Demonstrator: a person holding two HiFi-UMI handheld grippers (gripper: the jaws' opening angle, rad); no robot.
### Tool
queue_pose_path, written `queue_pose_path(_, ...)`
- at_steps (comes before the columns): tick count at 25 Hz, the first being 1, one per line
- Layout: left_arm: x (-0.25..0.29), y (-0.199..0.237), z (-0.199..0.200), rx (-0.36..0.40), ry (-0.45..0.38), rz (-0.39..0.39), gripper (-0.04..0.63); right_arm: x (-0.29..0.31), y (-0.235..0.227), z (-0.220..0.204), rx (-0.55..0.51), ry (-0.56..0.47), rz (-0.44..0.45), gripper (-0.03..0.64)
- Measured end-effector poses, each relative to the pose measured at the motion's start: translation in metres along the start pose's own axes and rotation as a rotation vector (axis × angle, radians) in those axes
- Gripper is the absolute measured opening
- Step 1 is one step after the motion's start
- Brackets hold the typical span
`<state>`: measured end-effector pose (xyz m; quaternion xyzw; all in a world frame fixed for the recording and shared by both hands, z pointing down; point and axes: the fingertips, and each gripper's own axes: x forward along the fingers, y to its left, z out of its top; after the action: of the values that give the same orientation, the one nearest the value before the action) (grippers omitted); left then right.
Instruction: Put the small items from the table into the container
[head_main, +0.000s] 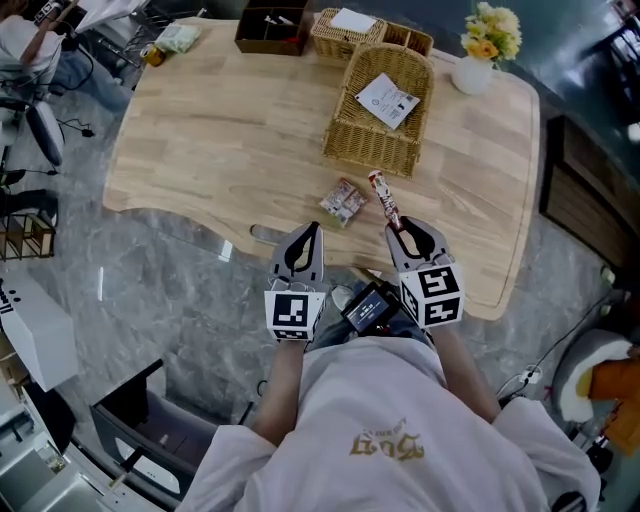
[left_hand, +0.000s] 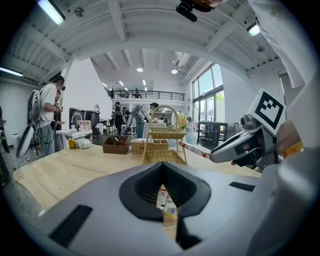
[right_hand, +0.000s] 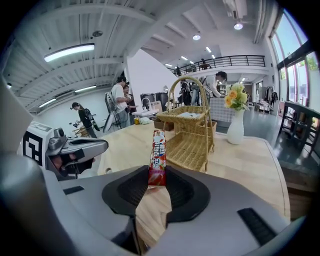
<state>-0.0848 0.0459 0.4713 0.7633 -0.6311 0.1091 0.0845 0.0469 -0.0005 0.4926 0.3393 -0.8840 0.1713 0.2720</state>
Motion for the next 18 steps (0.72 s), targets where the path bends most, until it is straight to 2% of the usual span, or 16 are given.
queue_pose_path(18,0.028,0.003,0.058,0.021,-0.09,0.027,-0.006,-0.01,-0.021,0.055,0.01,-0.117,0.029,0.121)
